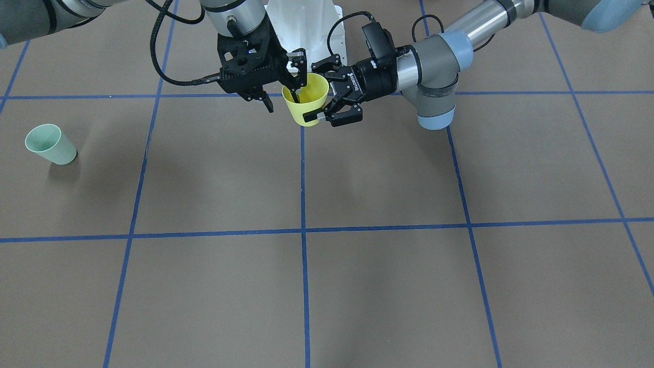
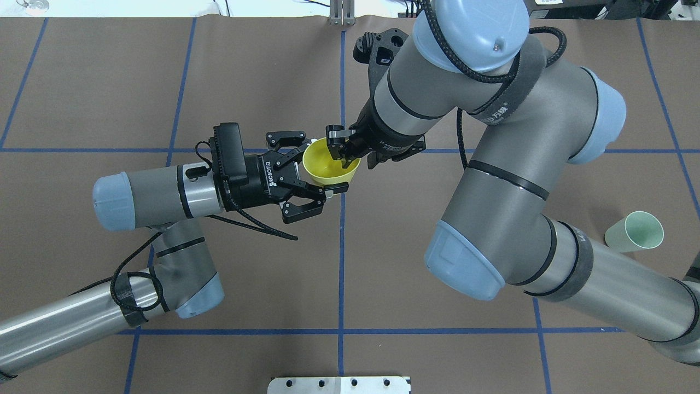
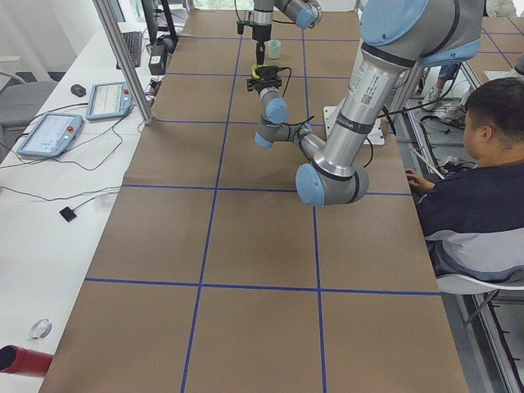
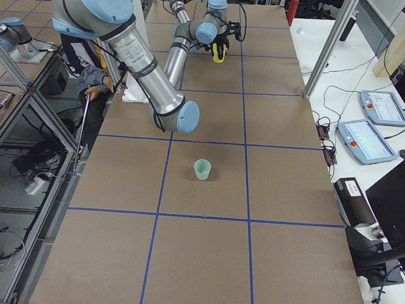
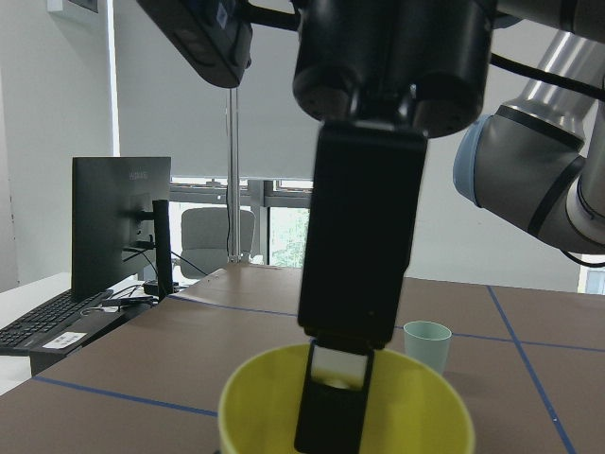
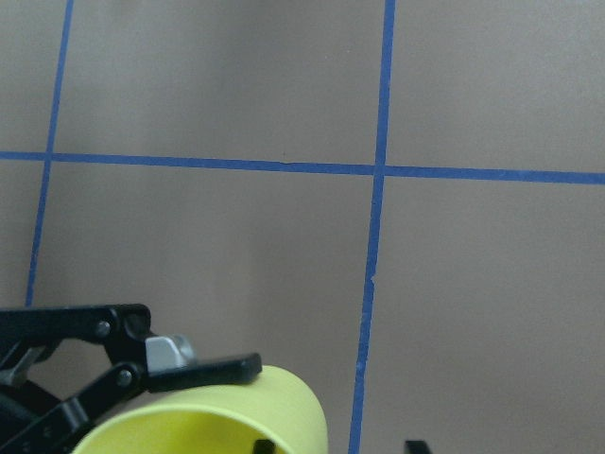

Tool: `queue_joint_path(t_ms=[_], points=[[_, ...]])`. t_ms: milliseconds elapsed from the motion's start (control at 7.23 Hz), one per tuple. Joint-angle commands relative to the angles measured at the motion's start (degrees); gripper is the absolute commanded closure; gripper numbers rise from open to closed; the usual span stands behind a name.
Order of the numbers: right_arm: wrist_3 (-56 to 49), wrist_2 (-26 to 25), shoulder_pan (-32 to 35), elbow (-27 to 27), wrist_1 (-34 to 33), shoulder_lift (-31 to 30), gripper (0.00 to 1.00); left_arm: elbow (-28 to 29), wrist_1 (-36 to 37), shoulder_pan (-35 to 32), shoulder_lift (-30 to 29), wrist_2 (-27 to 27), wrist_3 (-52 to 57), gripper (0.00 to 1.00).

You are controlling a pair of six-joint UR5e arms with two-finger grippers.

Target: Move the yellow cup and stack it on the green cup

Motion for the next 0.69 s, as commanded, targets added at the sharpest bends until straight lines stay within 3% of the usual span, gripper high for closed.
queue_joint_path(t_ms=[0,554], points=[[0.1,-0.2,-0.1,-0.4,0.0,0.1,1.0,0.3,0.0,0.1,0.0,0.1,-0.1,0.01],[0.0,0.0,2.2,0.1,0.0,-3.7,1.0,1.4,-0.3,0.1,0.0,0.1,-0.1,0.01]])
